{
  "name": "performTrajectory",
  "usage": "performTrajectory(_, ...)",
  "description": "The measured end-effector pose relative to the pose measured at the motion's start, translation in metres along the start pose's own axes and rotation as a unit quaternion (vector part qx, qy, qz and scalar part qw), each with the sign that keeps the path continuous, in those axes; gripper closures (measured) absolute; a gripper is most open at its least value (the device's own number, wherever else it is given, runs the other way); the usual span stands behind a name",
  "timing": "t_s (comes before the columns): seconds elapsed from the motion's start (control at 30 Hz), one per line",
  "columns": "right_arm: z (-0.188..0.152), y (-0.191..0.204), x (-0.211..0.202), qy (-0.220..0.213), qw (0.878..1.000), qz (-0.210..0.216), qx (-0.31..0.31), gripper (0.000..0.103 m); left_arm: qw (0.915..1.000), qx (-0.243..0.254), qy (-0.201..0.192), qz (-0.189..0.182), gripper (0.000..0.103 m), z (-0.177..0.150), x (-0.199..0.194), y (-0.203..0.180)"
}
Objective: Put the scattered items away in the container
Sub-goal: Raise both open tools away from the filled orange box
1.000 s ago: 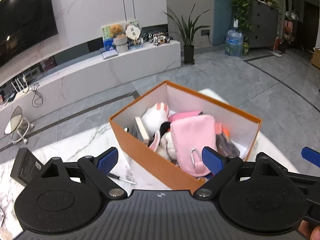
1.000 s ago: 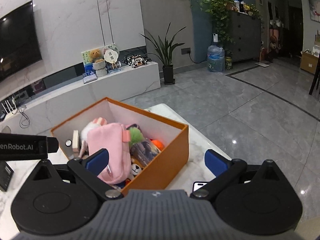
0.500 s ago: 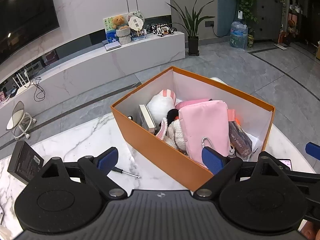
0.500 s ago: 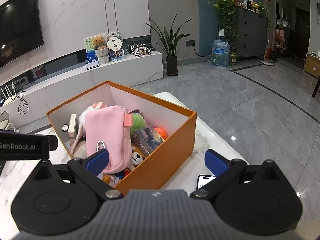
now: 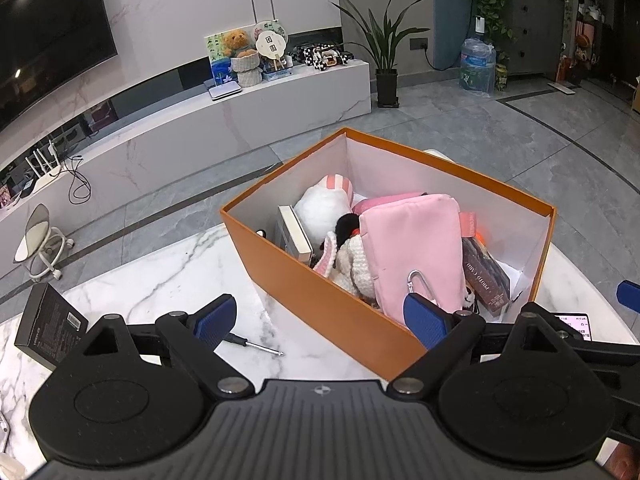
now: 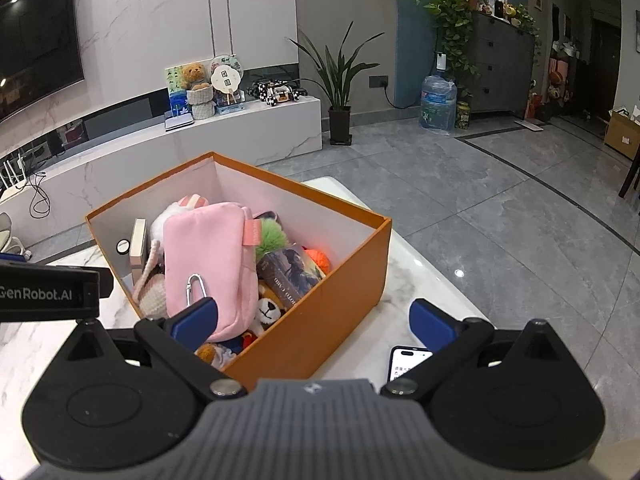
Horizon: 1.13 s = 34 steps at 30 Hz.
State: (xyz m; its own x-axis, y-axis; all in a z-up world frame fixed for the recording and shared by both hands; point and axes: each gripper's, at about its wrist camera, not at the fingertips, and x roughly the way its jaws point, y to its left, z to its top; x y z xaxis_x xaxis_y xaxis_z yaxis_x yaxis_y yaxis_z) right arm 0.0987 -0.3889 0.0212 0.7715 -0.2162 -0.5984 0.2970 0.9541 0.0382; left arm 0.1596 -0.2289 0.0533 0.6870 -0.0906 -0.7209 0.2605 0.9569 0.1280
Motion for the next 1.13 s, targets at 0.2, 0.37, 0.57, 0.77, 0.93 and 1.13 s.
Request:
performTrajectory(0.2,0.0001,0.0012,-0.0011,0.0,1.0,0.002,-0.002,0.001,1.0,0.002,0.001,0.004,0.0,-0.0001,-0.001,0.0006)
performTrajectory(0.37,0.0003,0.0011,-0.0012,-0.001,1.0,0.002,-0.003,0.001,1.0,0.002,0.002,0.004,0.0,-0.0003,-0.0003,0.0007)
performTrajectory(0.57,0.0003,0.0017,0.0003,-0.001,1.0,0.0,-0.002,0.001,1.0,0.005,0.001,0.007,0.0,0.0009,-0.0008,-0.0012)
performTrajectory(0.77,0.0009,0.0013,0.0002,-0.001,1.0,0.0,-0.003,0.001,1.0,0.005,0.002,0.007,0.0,0.0011,-0.001,0.0014)
performTrajectory(0.93,0.0003,0.0014,-0.0009,-0.001,1.0,0.001,-0.003,0.001,1.0,0.003,0.001,0.006,0.0,0.0007,-0.0017,0.0025)
performTrajectory(1.13,-0.0002,0.001,-0.0019,-0.002,1.0,0.004,-0.002,0.001,0.9999,0.004,-0.007,0.011,0.0,-0.0009,-0.004,0.0008)
